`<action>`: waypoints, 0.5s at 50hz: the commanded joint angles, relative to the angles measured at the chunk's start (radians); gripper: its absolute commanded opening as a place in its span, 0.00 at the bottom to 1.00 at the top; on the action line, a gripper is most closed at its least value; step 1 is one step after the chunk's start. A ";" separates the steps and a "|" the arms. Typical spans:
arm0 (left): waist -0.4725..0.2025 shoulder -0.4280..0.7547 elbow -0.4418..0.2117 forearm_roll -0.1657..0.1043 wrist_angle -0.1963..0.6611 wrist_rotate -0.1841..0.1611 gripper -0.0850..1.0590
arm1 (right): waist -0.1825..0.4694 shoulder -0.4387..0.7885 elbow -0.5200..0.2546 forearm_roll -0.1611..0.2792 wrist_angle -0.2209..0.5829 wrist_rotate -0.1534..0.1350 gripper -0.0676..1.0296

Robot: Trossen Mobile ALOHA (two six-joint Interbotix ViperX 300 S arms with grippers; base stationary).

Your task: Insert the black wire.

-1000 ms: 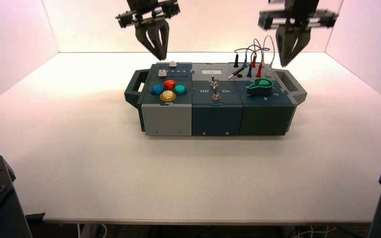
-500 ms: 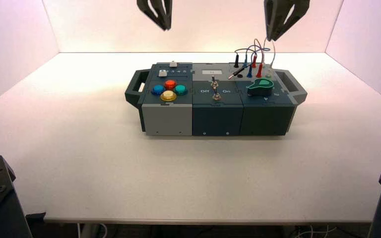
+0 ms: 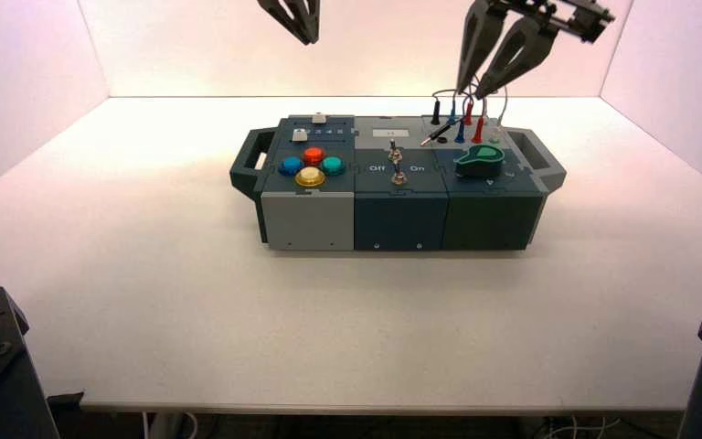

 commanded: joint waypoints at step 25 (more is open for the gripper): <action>0.002 -0.043 -0.040 -0.002 0.003 0.011 0.18 | -0.006 -0.005 0.129 0.152 -0.302 -0.005 0.45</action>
